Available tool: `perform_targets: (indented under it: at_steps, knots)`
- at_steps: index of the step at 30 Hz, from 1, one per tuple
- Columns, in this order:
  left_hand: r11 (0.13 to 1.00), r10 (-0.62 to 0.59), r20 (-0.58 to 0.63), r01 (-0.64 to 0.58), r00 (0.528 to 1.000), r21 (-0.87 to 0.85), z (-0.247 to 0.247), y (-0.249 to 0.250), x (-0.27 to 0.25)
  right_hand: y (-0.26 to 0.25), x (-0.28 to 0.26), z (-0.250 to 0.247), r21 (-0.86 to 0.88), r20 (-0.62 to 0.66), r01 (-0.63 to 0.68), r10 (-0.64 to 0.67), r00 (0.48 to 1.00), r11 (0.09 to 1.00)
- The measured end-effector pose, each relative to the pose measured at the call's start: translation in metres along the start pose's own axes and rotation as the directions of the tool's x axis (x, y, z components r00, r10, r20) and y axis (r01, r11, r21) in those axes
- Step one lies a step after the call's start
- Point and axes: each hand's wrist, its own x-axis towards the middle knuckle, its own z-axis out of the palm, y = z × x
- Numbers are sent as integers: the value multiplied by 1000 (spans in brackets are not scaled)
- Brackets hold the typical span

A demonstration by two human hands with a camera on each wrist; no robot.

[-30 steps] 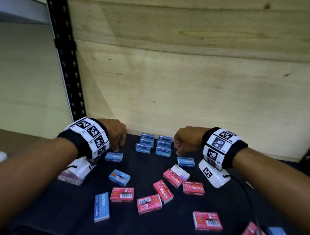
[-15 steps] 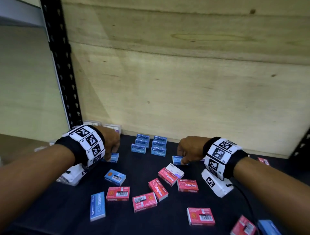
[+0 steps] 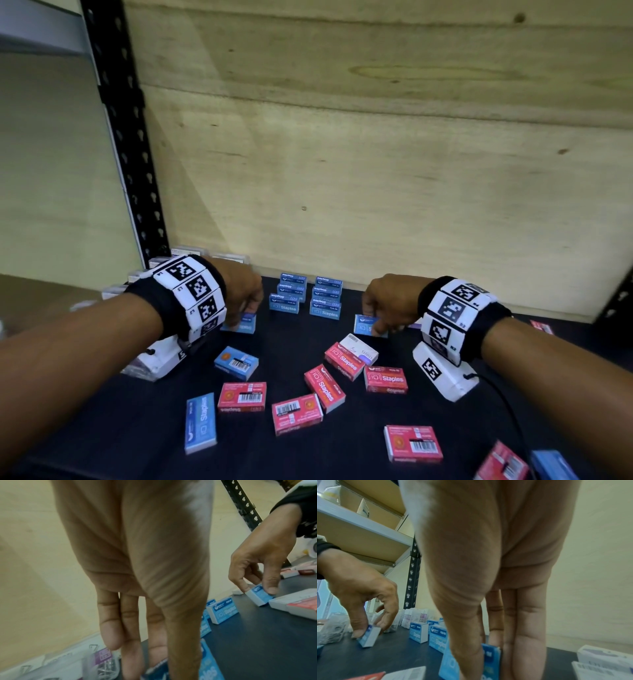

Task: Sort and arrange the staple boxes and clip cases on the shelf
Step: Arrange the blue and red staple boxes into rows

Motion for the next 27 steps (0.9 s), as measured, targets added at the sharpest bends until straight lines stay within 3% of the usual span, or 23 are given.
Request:
perform_targets:
  at_steps: [5, 13, 27]
  knots:
    - [998, 23, -92, -29, 995, -64, 0, 9, 2, -4, -4, -5, -17, -53, 10, -11, 999, 1000]
    - [995, 32, -145, -45, 989, -87, 0, 18, 5, -27, -3, -9, -6, -188, 102, -102, 977, 995]
    - [991, 79, -205, -99, 976, -91, 0, 22, 10, -56, 6, -9, -25, -199, 150, -152, 968, 988]
